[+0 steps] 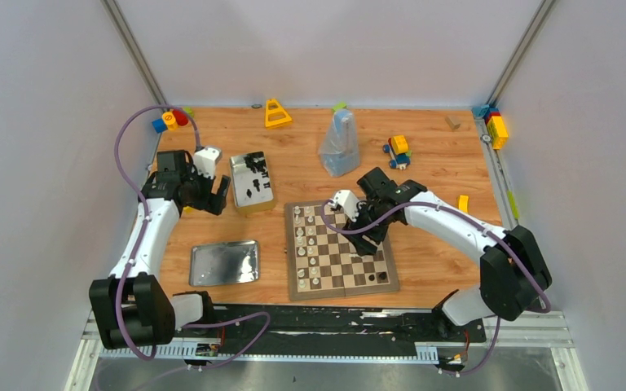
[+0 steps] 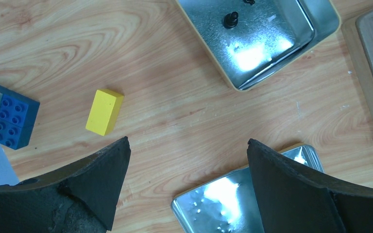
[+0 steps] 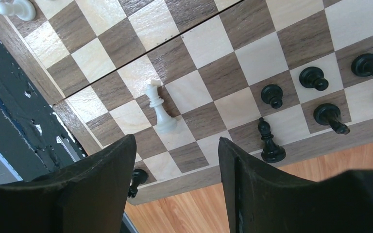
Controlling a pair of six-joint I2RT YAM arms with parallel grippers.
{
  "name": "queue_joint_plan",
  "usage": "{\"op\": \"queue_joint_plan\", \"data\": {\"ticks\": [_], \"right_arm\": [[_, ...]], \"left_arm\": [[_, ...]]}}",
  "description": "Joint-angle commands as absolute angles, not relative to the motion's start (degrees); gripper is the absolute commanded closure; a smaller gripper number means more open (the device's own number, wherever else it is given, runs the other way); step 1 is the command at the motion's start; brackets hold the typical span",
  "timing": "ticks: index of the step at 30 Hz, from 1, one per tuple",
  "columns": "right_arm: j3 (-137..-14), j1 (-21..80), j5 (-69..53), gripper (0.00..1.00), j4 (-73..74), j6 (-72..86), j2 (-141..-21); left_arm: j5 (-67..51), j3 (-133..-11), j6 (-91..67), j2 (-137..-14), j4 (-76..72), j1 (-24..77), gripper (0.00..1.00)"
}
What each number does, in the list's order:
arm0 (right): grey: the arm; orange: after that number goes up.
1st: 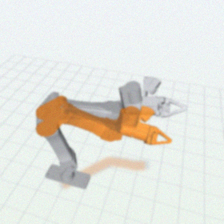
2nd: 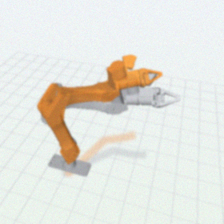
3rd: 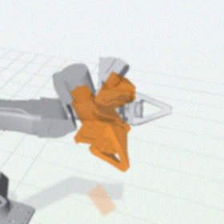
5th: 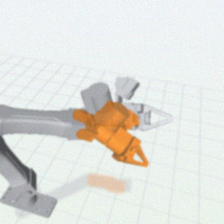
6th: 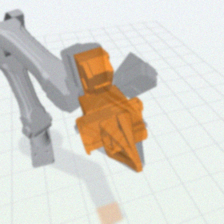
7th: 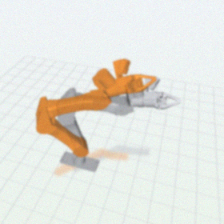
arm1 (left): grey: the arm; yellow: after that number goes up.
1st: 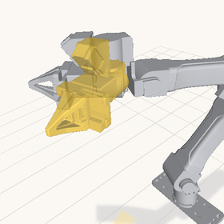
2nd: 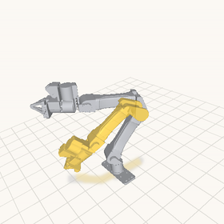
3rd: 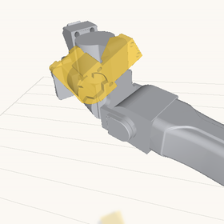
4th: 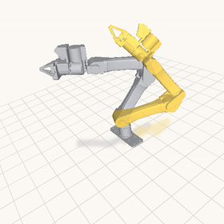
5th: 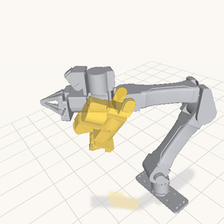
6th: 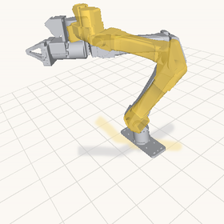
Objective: Set up the chess pieces on the board
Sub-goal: Pick up the chess piece from the chessboard.
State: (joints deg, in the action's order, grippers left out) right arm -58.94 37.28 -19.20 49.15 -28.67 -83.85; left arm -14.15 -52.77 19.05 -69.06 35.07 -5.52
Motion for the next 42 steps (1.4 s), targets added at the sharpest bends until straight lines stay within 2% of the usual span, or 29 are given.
{"op": "queue_joint_plan", "data": {"ticks": [1,20,42], "right_arm": [[-57.05,36.74,-20.84,0.36,44.58,-29.60,-83.30],[-55.64,36.74,-22.89,0.58,42.66,-28.29,-87.89],[-54.76,36.91,-24.54,0.64,44.13,-27.89,-88.27]], "left_arm": [[-17.06,-54.00,19.94,-67.25,35.28,-6.11,0.03],[-17.35,-53.98,19.99,-67.06,35.13,-6.09,0.03],[-17.25,-53.92,20.04,-67.74,35.20,-6.08,0.03]]}}
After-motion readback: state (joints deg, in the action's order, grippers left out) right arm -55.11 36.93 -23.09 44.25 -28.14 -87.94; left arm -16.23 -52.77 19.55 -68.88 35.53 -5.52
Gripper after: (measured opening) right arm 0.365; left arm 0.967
